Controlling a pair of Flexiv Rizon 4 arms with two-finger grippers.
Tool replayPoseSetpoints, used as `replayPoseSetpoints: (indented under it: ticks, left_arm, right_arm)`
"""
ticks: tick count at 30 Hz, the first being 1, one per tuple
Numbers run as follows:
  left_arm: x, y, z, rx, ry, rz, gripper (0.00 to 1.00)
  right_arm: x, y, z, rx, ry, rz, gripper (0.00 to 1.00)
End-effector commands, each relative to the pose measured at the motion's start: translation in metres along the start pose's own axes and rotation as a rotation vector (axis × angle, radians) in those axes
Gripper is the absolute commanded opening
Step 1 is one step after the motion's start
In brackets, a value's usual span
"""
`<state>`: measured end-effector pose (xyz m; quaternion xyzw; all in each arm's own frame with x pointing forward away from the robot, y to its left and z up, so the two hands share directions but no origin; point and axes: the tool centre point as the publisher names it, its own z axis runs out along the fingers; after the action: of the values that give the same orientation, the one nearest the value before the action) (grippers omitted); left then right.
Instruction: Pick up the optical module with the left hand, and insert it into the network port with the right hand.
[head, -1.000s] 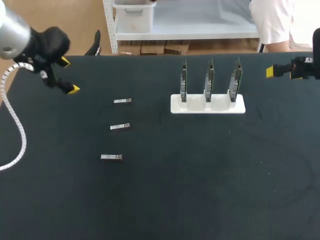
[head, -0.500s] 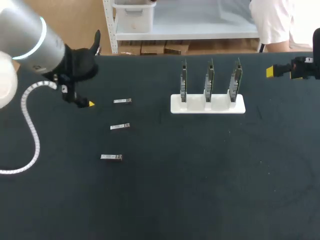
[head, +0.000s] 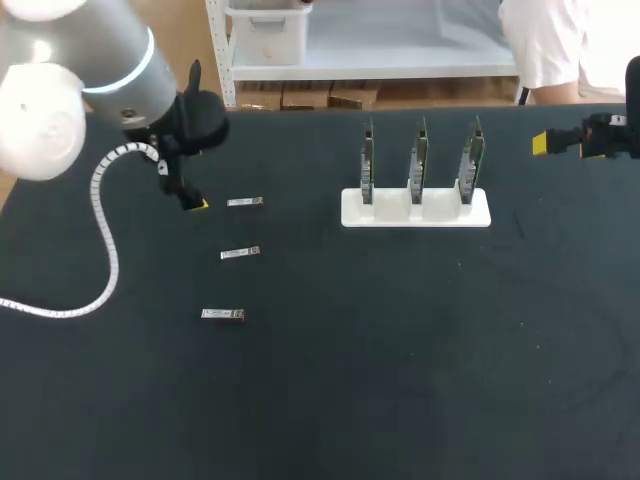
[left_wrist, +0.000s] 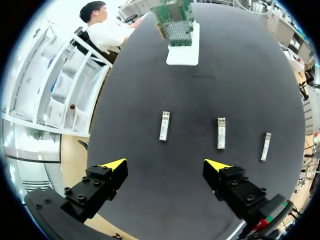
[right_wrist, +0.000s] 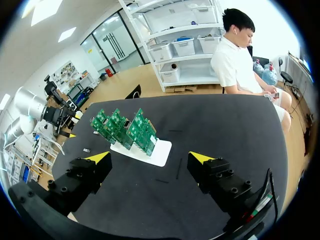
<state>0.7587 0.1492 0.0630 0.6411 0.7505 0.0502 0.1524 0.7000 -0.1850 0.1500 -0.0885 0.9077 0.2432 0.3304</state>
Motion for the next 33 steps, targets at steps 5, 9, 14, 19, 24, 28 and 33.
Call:
replayPoseSetpoints:
  ticks: [5,9,14,19,24,28,33]
  left_arm:
    - [-0.011,0.006,0.018,0.037,0.030,0.016,1.00]
    - [-0.016,-0.001,0.025,0.053,0.031,0.034,1.00]
    - [-0.016,0.002,0.034,0.082,0.054,0.014,1.00]
    - [-0.016,0.007,0.041,0.100,0.069,-0.006,1.00]
    - [-0.023,0.009,0.046,0.122,0.057,-0.002,1.00]
    - [-0.026,0.008,0.049,0.129,0.050,0.005,1.00]
    - [-0.025,0.007,0.056,0.141,0.049,-0.004,1.00]
  right_arm:
    - [0.000,0.000,0.000,0.000,0.000,0.000,1.00]
    - [0.000,0.000,0.000,0.000,0.000,0.000,1.00]
    - [0.000,0.000,0.000,0.000,0.000,0.000,1.00]
    - [0.000,0.000,0.000,0.000,0.000,0.000,1.00]
    - [0.000,0.000,0.000,0.000,0.000,0.000,1.00]
    - [0.000,0.000,0.000,0.000,0.000,0.000,1.00]
    - [0.000,0.000,0.000,0.000,0.000,0.000,1.00]
